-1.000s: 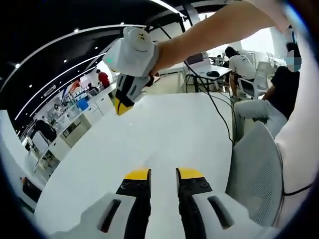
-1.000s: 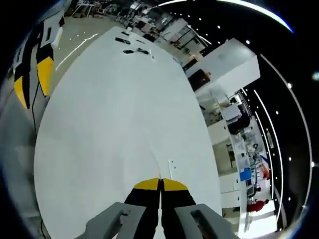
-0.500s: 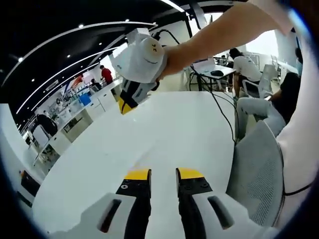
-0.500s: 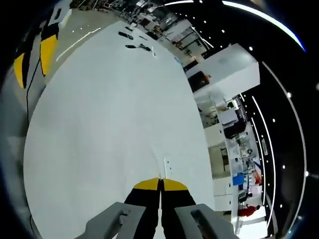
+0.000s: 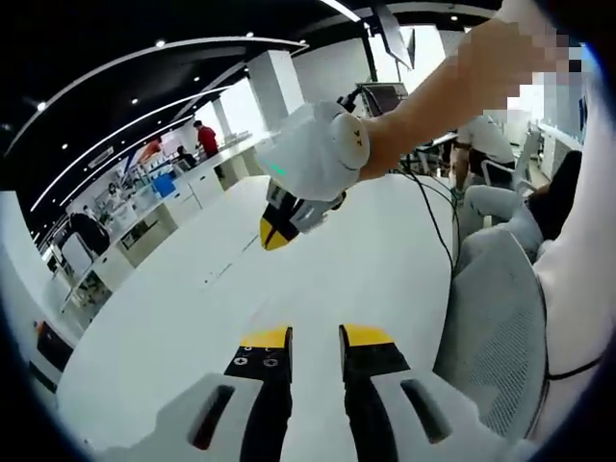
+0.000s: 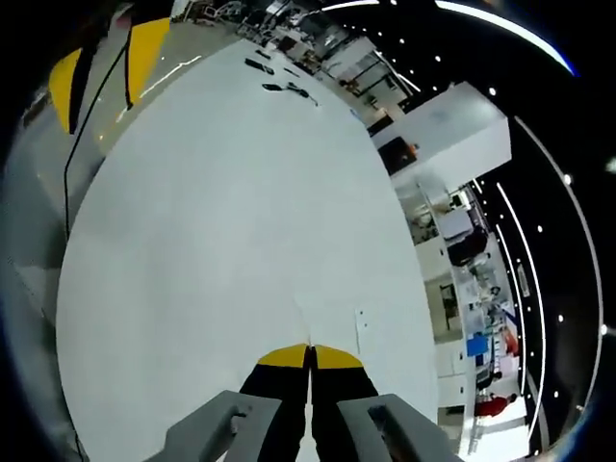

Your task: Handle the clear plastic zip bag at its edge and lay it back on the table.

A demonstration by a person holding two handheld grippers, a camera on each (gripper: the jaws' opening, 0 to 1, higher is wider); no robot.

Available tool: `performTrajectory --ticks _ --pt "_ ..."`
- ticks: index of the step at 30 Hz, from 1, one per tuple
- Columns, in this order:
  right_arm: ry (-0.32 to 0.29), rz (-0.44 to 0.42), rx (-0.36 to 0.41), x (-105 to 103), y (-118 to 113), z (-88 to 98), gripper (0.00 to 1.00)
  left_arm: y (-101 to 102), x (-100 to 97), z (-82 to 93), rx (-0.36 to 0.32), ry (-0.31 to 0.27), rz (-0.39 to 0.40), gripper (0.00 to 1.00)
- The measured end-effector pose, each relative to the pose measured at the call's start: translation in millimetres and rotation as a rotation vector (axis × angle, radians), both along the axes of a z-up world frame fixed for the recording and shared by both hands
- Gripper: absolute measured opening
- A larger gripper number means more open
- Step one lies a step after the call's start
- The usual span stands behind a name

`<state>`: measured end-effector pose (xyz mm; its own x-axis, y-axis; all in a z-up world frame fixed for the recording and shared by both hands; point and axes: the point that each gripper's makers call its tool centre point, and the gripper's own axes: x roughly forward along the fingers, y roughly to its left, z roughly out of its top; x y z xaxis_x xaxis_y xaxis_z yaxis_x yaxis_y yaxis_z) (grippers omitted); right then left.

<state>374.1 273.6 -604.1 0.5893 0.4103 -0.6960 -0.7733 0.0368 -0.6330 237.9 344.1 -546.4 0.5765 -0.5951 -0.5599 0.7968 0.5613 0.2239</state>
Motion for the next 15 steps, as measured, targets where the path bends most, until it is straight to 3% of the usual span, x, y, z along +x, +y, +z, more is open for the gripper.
performTrajectory --ticks 15 --pt "0.061 -0.029 0.022 -34 6 -37.7 0.00 2 -5.8 -9.9 0.004 0.024 0.006 0.17"
